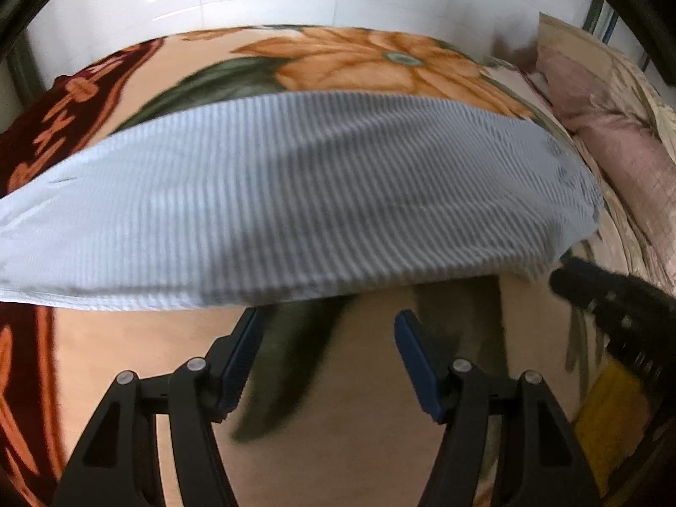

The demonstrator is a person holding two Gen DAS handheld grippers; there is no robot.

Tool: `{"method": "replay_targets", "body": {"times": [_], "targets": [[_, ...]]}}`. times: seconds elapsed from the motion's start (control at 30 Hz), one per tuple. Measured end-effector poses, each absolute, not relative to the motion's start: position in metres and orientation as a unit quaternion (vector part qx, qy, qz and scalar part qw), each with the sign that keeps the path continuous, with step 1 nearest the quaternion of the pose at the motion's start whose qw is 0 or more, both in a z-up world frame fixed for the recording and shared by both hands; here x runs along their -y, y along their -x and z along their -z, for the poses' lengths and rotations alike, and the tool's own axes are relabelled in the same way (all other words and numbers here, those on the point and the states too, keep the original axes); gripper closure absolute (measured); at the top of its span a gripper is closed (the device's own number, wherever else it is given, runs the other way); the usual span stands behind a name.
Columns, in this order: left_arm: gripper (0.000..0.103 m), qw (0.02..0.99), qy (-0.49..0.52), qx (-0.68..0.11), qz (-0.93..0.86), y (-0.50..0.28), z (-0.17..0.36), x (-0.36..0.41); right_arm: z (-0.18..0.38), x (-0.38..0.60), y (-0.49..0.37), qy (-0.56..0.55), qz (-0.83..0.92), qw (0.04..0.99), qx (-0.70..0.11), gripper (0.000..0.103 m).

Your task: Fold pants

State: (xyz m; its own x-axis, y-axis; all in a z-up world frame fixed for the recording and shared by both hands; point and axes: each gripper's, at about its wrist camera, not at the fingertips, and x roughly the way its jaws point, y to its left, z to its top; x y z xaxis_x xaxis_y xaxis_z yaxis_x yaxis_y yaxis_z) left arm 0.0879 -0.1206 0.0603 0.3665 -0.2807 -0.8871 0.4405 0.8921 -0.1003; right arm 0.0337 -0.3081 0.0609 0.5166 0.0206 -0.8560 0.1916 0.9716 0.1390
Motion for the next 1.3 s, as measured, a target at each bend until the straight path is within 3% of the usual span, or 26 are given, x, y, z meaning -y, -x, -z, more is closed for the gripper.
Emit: {"method": "replay_targets", "body": {"times": [0.27,0.5,0.97,1.3], "targets": [[0.035,0.822,-0.088,-0.510,0.239,-0.092,-0.052,0.142,-0.037,0.308,-0.046,-0.103,0.069,0.856,-0.501,0.064],[0.035,0.831,-0.056,-0.496,0.245,-0.102,-0.062,0.137,-0.058,0.325,-0.044,-0.150,0.077,0.883,-0.438,0.063],[0.035,0.825,-0.037,-0.494,0.272,-0.098,-0.076,0.141,-0.069,0.337,-0.041,-0.190,0.079,0.893,-0.401,0.063],[0.035,0.825,-0.102,-0.478,0.283,-0.115,-0.073,0.172,-0.068,0.337,-0.041,-0.182,0.079,0.895,-0.398,0.063]]}}
